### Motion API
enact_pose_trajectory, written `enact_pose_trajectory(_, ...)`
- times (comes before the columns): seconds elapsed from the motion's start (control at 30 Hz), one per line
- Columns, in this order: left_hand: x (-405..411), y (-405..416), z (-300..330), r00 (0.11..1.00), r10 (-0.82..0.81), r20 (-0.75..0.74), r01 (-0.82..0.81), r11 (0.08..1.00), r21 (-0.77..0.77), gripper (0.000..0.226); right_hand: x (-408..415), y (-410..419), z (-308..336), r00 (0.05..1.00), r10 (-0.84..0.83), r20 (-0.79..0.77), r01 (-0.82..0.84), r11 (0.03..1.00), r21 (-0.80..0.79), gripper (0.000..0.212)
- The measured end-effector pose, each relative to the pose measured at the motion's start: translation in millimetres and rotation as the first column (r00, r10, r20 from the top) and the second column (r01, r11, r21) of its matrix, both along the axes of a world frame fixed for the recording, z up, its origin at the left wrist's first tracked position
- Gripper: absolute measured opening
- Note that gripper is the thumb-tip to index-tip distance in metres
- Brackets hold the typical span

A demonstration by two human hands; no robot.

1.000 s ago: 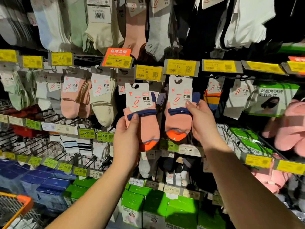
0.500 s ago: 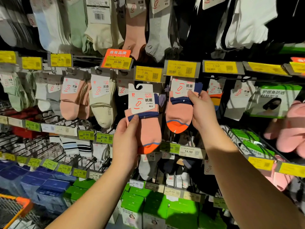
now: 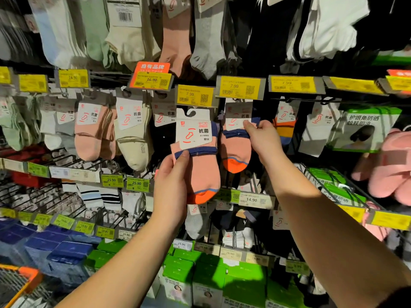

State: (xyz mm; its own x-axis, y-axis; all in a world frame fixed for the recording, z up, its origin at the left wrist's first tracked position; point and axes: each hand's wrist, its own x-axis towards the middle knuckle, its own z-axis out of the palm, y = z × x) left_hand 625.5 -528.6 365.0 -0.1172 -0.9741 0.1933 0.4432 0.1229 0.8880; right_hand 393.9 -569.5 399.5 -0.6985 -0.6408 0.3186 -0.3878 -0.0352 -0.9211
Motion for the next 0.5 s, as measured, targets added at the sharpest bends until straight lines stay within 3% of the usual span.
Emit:
enact_pose_trajectory(0.23,-6.3,-0.3,-1.4,0.999,-0.041,-0.006,0.041,0.999,0.014,0.011,-6.0,6.0,-7.5,0.999,-0.002,-0.049,0.008,0.991,0.133,0.046)
enact_pose_trajectory(0.33,-8.6,-0.6,-2.1,0.997,-0.073,0.006,0.073,0.997,0.014,0.014,1.3,27.4,-13.3,0.998,-0.022,0.061,0.02,0.999,0.035,0.055)
enact_pose_trajectory(0.4,-10.9,-2.1,-3.4,0.996,-0.091,0.01,0.091,0.996,0.016,0.014,13.9,46.4,-21.8,0.992,0.018,0.123,-0.007,0.997,-0.083,0.042)
enact_pose_trajectory(0.5,-17.5,-3.3,-5.4,0.994,-0.107,0.031,0.107,0.994,0.021,0.012,41.7,64.6,-41.7,0.97,0.206,0.133,-0.191,0.975,-0.114,0.023)
